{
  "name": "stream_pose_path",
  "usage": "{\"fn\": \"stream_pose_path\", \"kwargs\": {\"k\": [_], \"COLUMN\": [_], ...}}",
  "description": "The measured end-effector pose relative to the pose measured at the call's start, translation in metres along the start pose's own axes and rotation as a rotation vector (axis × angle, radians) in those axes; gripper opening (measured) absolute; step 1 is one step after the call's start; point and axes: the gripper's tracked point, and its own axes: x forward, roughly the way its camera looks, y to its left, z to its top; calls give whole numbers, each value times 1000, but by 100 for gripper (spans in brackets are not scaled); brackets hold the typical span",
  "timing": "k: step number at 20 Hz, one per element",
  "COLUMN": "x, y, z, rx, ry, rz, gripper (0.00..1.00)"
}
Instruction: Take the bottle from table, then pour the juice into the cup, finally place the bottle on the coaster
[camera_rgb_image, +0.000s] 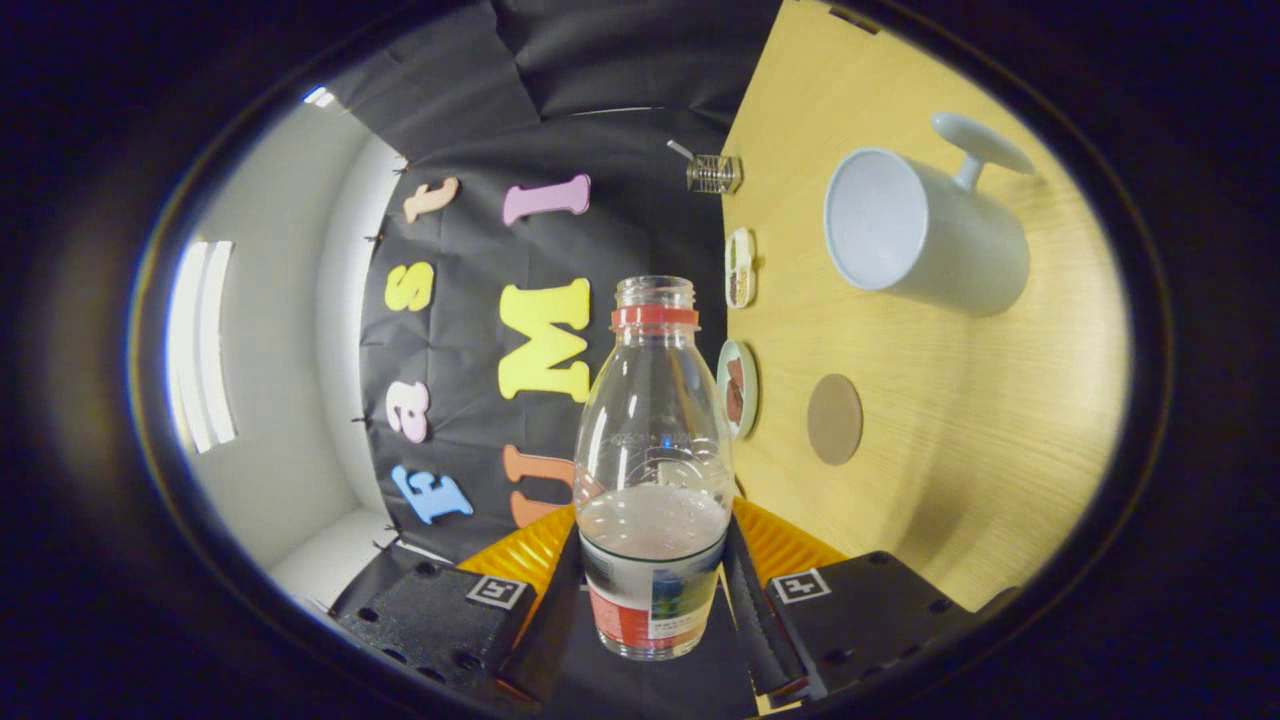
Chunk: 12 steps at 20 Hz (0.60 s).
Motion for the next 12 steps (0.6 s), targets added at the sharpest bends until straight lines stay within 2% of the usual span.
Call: {"fn": "stream_pose_path", "kwargs": {"k": [7,12], "x": [-7,-5], "y": [2,5], "z": [12,11], "rx": [175,188], "ry": [-35,-21], "rz": [39,48], "gripper": [74,74]}}
